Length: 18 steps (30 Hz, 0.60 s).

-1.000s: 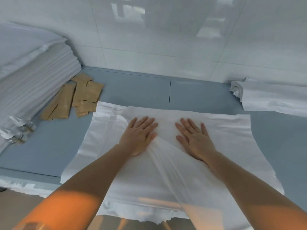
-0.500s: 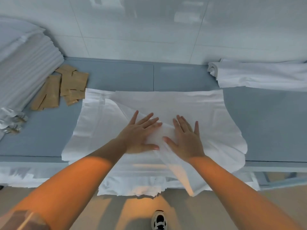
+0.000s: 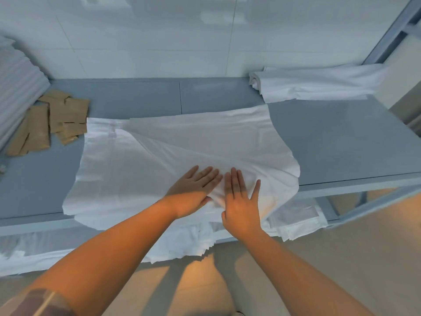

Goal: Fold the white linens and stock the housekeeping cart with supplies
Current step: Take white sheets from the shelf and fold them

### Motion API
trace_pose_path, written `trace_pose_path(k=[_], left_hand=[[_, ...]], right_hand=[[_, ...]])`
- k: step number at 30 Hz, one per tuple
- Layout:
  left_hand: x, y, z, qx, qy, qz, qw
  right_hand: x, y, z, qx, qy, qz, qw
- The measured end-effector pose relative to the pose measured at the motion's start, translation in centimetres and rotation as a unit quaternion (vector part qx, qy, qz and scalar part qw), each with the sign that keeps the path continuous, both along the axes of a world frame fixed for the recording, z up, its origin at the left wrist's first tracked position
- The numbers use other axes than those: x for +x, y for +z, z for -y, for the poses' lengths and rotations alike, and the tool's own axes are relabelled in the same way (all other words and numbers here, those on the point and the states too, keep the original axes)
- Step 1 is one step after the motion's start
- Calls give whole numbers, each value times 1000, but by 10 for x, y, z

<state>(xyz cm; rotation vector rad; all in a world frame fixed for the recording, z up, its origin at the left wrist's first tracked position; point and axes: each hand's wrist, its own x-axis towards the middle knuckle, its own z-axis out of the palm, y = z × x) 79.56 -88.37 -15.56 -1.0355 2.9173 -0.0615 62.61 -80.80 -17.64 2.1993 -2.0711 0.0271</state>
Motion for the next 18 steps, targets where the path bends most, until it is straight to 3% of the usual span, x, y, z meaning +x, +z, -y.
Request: trace_pose_path(k=[12,18], left_hand=[[-24,7,-14,-4,132,68,989],[17,38,7,-22,315,36,948]], right_hand=[[-35,1,-27,-23,-56,-31,998],[-76,10,-51,-108,-1,-21,994]])
